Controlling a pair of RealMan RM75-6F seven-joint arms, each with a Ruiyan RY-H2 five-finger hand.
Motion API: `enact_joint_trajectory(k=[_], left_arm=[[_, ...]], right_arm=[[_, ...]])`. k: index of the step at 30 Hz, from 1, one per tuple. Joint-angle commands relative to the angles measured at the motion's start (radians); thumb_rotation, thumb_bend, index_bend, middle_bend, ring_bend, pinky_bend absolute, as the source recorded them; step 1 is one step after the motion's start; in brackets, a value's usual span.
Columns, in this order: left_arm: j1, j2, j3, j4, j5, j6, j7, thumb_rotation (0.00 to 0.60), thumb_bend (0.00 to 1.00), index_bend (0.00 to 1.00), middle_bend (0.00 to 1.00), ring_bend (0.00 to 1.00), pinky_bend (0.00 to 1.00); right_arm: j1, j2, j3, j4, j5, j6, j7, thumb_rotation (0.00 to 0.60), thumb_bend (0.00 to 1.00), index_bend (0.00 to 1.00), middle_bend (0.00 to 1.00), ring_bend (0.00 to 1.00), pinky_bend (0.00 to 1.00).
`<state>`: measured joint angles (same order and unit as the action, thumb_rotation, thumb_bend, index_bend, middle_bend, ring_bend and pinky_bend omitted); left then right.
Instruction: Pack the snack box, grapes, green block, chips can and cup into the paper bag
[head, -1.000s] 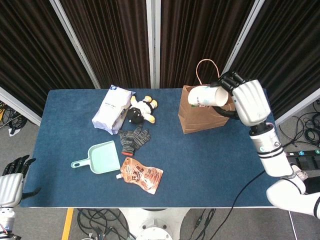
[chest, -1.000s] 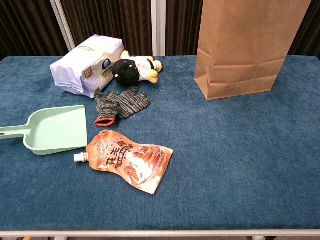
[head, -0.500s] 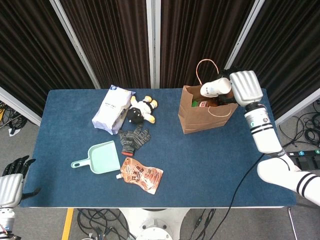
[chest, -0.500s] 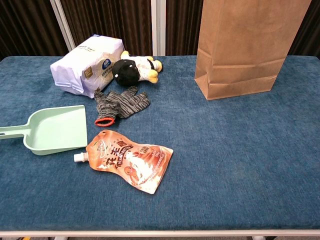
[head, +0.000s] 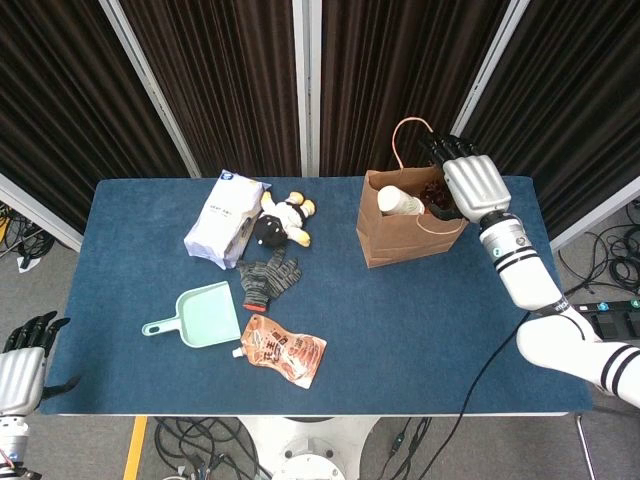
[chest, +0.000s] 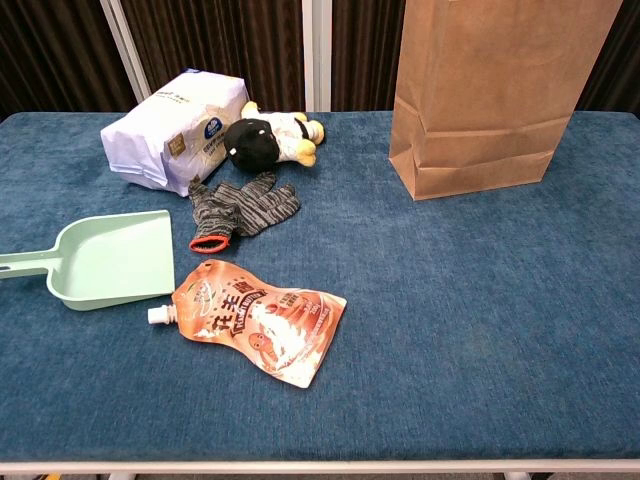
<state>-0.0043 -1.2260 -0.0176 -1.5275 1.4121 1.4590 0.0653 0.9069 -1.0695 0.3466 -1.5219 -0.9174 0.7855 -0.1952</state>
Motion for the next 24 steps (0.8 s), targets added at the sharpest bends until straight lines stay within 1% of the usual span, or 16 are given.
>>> enact_joint_trajectory(k=[1, 4, 5, 6, 7, 8, 10, 12, 14, 16, 18, 20, 22, 23, 24], left_arm=[[-0.002, 0.002, -0.001, -0.002, 0.003, 0.001, 0.002, 0.600, 0.04, 0.24, 0.20, 0.12, 0.15], [-0.003, 0.006, -0.005, -0.006, 0.004, 0.005, 0.001, 0.600, 0.04, 0.24, 0.20, 0.12, 0.15], [-0.003, 0.006, -0.005, -0.006, 0.004, 0.006, 0.002, 0.600, 0.04, 0.24, 0.20, 0.12, 0.15], [-0.002, 0.007, -0.005, -0.007, 0.005, 0.007, 0.002, 0.600, 0.04, 0.24, 0.20, 0.12, 0.15], [-0.003, 0.008, -0.005, -0.008, 0.006, 0.008, 0.003, 0.600, 0.04, 0.24, 0.20, 0.12, 0.15], [-0.003, 0.007, -0.006, -0.006, 0.006, 0.008, 0.003, 0.600, 0.04, 0.24, 0.20, 0.12, 0.15], [-0.005, 0.006, -0.007, -0.005, 0.009, 0.009, 0.002, 0.600, 0.04, 0.24, 0.20, 0.12, 0.15], [-0.007, 0.005, -0.009, -0.004, 0.013, 0.011, 0.001, 0.600, 0.04, 0.24, 0.20, 0.12, 0.15], [-0.010, 0.004, -0.010, -0.003, 0.016, 0.013, 0.004, 0.600, 0.04, 0.24, 0.20, 0.12, 0.15], [-0.014, 0.005, -0.012, -0.004, 0.019, 0.010, 0.008, 0.600, 0.04, 0.24, 0.20, 0.12, 0.15], [-0.017, 0.005, -0.013, -0.006, 0.021, 0.011, 0.013, 0.600, 0.04, 0.24, 0.20, 0.12, 0.15], [-0.018, 0.003, -0.016, -0.007, 0.024, 0.017, 0.018, 0.600, 0.04, 0.24, 0.20, 0.12, 0.15], [-0.018, 0.001, -0.017, -0.009, 0.027, 0.024, 0.025, 0.600, 0.04, 0.24, 0.20, 0.12, 0.15], [-0.018, 0.000, -0.018, -0.011, 0.030, 0.028, 0.028, 0.600, 0.04, 0.24, 0.20, 0.12, 0.15], [-0.017, -0.001, -0.019, -0.011, 0.032, 0.033, 0.032, 0.600, 0.04, 0.24, 0.20, 0.12, 0.15]], right_arm=[[-0.058, 0.047, 0.020, -0.067, -0.088, 0.094, 0.075, 0.600, 0.15, 0.00, 0.04, 0.00, 0.08], [-0.129, 0.068, 0.016, -0.118, -0.200, 0.217, 0.138, 0.600, 0.15, 0.00, 0.12, 0.00, 0.10], [-0.166, 0.076, 0.006, -0.135, -0.255, 0.277, 0.164, 0.600, 0.15, 0.00, 0.17, 0.01, 0.15], [-0.196, 0.082, -0.006, -0.146, -0.296, 0.323, 0.182, 0.600, 0.15, 0.02, 0.22, 0.04, 0.21], [-0.237, 0.091, -0.024, -0.159, -0.347, 0.381, 0.207, 0.600, 0.15, 0.05, 0.24, 0.06, 0.25], [-0.270, 0.097, -0.039, -0.167, -0.382, 0.426, 0.227, 0.600, 0.15, 0.10, 0.27, 0.11, 0.31], [-0.338, 0.101, -0.072, -0.176, -0.447, 0.515, 0.275, 0.600, 0.15, 0.20, 0.31, 0.17, 0.35], [-0.417, 0.096, -0.122, -0.171, -0.514, 0.604, 0.333, 0.600, 0.15, 0.24, 0.34, 0.19, 0.36], [-0.488, 0.083, -0.179, -0.148, -0.567, 0.671, 0.372, 0.600, 0.15, 0.25, 0.35, 0.19, 0.36], [-0.547, 0.067, -0.234, -0.118, -0.605, 0.710, 0.393, 0.600, 0.16, 0.25, 0.35, 0.19, 0.36], [-0.591, 0.053, -0.273, -0.098, -0.622, 0.730, 0.412, 0.600, 0.16, 0.25, 0.35, 0.19, 0.36], [-0.635, 0.032, -0.308, -0.073, -0.636, 0.754, 0.425, 0.600, 0.16, 0.24, 0.31, 0.17, 0.35], [-0.667, 0.013, -0.333, -0.051, -0.646, 0.770, 0.432, 0.600, 0.16, 0.19, 0.26, 0.12, 0.31], [-0.693, -0.001, -0.356, -0.038, -0.656, 0.781, 0.433, 0.600, 0.16, 0.15, 0.22, 0.07, 0.27], [-0.705, -0.008, -0.369, -0.030, -0.663, 0.783, 0.437, 0.600, 0.17, 0.10, 0.18, 0.04, 0.23]])
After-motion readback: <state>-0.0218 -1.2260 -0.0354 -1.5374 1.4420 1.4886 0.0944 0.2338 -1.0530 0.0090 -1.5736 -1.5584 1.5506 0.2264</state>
